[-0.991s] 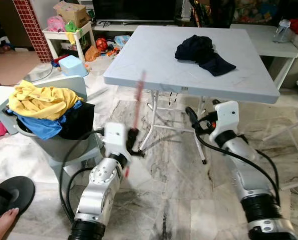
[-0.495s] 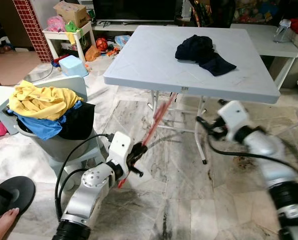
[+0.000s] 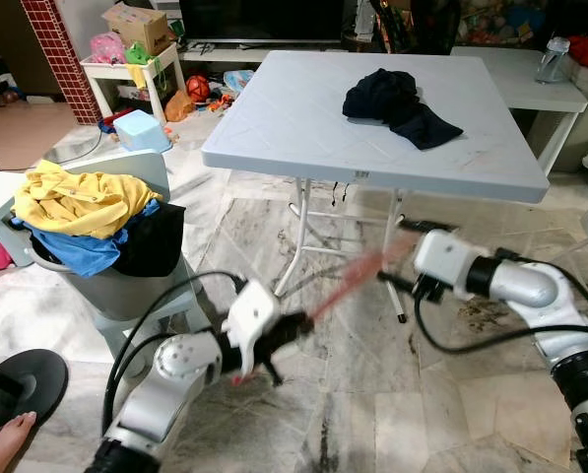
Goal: Hang hanger
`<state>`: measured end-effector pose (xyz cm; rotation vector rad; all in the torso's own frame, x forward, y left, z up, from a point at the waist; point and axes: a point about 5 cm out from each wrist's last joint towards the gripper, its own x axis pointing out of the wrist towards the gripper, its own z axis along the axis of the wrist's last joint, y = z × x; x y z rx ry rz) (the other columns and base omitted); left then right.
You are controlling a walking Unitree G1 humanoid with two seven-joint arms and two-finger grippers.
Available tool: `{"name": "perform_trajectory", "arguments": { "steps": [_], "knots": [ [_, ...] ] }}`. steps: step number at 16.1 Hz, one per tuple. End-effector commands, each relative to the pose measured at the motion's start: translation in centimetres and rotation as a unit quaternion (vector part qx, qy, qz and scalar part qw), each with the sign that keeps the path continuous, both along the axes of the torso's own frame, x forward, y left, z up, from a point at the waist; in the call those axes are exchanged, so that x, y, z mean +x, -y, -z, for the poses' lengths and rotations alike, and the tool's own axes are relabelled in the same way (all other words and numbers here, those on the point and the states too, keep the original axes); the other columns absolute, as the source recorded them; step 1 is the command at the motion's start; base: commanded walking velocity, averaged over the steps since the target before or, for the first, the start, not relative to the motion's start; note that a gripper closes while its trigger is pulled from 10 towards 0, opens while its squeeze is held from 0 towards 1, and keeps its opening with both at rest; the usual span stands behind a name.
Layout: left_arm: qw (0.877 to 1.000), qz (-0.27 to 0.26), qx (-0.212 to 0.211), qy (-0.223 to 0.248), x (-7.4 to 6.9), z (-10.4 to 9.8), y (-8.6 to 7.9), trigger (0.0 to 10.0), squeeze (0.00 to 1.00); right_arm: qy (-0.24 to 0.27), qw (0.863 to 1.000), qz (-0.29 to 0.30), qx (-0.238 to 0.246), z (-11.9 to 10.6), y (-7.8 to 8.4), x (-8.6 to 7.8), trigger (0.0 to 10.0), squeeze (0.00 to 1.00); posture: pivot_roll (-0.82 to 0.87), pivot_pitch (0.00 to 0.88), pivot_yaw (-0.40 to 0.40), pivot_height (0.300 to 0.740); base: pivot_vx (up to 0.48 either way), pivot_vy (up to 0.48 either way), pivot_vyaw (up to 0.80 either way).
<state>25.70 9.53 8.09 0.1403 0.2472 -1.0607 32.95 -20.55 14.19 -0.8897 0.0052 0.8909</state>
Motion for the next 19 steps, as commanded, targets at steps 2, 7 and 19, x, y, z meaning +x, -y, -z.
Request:
{"name": "perform_trajectory", "arguments": {
  "steps": [2, 7, 19],
  "knots": [
    [0.999, 0.038, 0.010, 0.001, -0.4, 0.0, -0.1, 10.0, 0.00, 0.008, 0.999, -0.026, -0.024, -0.4, -0.1, 0.0, 10.0, 0.00, -0.12, 0.000, 0.024, 0.740, 0.000, 0.000, 0.00],
    [0.995, 0.088, 0.042, 0.002, -0.8, 0.6, -0.5, 10.0, 0.00, -0.051, 0.992, -0.091, -0.077, -0.1, 0.9, -1.1, 0.0, 0.00, -0.13, 0.000, 0.026, 0.740, 0.000, 0.000, 0.00],
    [0.991, 0.120, 0.051, 0.016, -0.8, 0.7, 0.1, 10.0, 0.00, -0.126, 0.954, -0.182, -0.200, 2.4, 0.9, -2.3, 0.0, 0.00, -0.14, 0.000, 0.028, 0.740, 0.000, 0.000, 0.00]
  ]
}}
